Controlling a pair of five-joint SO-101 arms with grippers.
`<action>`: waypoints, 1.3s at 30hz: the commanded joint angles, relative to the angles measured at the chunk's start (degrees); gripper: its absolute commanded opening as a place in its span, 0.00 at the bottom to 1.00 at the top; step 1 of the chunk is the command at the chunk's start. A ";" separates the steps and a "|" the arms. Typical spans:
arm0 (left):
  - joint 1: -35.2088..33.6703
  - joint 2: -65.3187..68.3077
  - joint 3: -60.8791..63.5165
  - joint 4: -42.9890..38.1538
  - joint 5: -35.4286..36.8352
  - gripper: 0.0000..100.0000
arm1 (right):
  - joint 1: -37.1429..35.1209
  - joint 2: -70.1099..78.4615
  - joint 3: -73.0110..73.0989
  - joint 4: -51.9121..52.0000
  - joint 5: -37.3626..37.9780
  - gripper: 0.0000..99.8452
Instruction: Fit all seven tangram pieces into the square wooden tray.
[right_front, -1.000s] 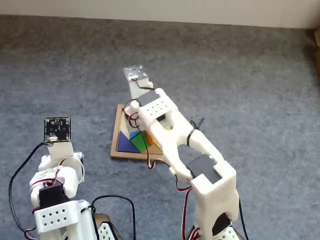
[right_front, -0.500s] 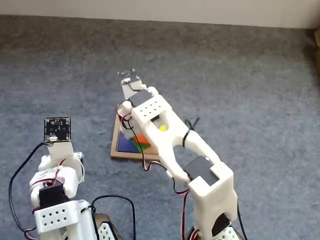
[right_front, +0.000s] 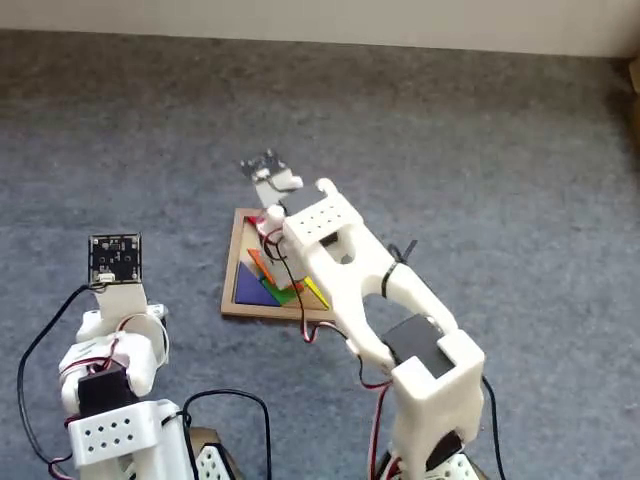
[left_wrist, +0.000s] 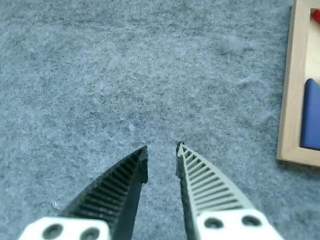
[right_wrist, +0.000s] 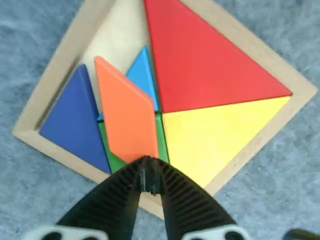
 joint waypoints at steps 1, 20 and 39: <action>-0.48 -0.66 -0.31 -0.79 -0.62 0.12 | 0.92 -3.47 4.53 -4.44 0.88 0.01; -0.57 -0.66 -0.31 -0.79 -0.62 0.12 | -4.97 -4.00 4.70 -10.86 0.35 0.01; -0.57 -0.66 -0.31 -0.79 -0.62 0.12 | -10.51 -3.30 -9.71 -12.79 -4.75 0.01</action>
